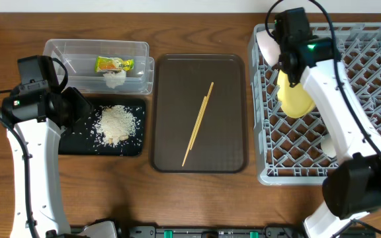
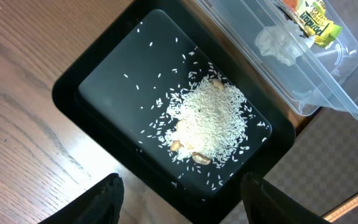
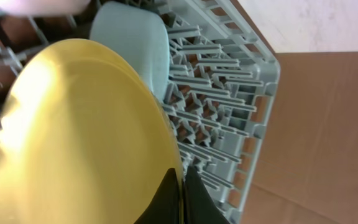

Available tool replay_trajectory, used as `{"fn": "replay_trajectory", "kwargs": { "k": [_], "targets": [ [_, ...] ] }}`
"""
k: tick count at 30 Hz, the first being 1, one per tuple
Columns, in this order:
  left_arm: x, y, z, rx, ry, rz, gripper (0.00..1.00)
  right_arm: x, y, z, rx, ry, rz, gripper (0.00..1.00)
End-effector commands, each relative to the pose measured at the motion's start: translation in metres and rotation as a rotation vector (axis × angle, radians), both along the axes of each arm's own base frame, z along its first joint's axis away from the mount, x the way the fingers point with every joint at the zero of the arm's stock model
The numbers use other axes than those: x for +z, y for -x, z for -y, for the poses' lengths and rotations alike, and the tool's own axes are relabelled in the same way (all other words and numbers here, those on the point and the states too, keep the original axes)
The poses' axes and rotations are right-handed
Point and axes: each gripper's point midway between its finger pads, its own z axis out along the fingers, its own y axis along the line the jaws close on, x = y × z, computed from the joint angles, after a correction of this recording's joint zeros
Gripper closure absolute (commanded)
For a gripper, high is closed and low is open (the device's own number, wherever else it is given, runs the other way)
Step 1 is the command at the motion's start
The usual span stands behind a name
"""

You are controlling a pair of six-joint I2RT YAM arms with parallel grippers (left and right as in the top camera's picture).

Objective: Sort waste into correct bins and load items into the dishwasher rack
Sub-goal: 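Lift the yellow plate and stand it upright in the rack, then move the right gripper to the wooden chopsticks and grasp them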

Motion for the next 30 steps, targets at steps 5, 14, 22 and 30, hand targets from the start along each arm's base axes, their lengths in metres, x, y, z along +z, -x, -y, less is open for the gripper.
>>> {"fn": "replay_trajectory", "kwargs": {
  "k": [5,14,22,30],
  "targets": [
    [0.002,0.0,-0.002,0.013,0.001,0.005,0.36,-0.002,-0.007,-0.012,-0.108,-0.148,0.118,0.42],
    [0.002,0.0,-0.002,0.013,0.001,0.005,0.36,0.057,-0.005,-0.01,-0.139,-0.282,0.33,0.02],
    [0.003,0.0,-0.002,0.013,0.001,0.006,0.36,0.113,0.012,-0.118,0.276,-0.835,0.328,0.12],
    [0.002,0.0,-0.002,0.013,0.001,0.005,0.36,0.047,0.028,-0.192,0.208,-0.941,0.092,0.2]
  ]
}}
